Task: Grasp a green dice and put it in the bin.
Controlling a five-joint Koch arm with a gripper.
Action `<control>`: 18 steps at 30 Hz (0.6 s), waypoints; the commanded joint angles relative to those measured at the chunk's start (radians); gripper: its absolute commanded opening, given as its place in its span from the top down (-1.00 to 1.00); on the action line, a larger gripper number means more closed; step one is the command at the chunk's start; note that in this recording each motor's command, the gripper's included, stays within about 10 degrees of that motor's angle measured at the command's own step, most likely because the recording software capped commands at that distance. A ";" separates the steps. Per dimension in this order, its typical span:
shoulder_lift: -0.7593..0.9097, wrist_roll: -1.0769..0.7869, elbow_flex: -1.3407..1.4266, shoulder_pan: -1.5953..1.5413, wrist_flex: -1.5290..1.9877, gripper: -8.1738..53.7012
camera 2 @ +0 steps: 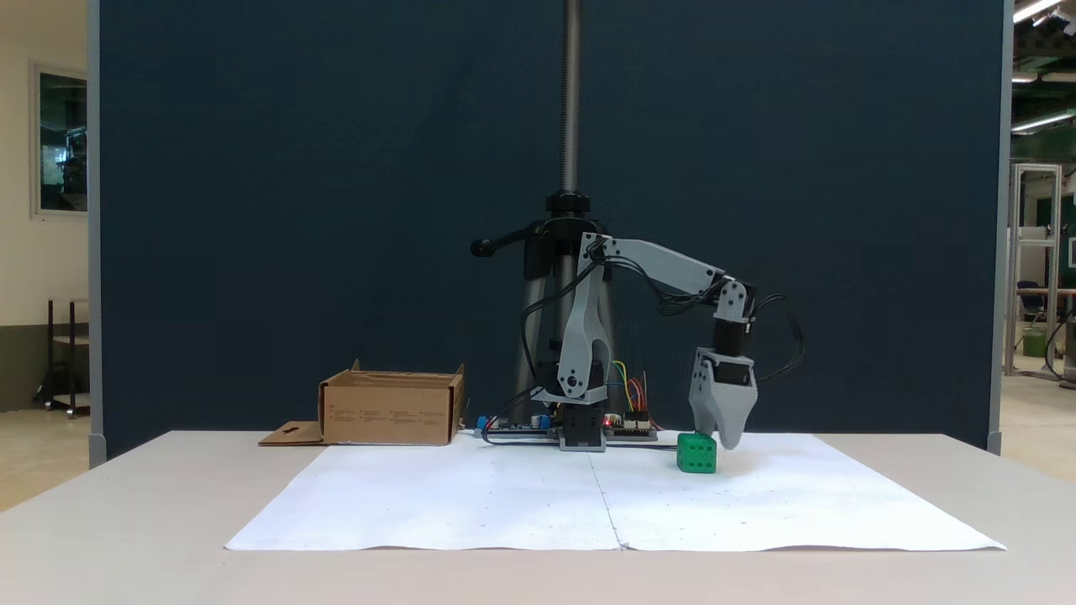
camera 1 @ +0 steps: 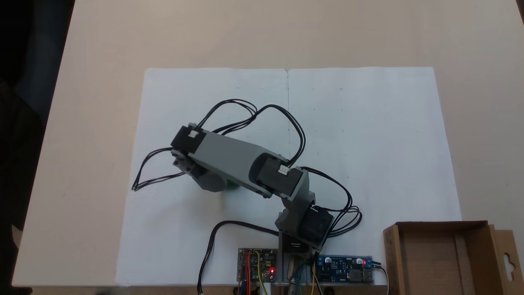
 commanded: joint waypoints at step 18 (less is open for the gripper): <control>0.052 -0.086 0.132 0.009 -0.074 -0.61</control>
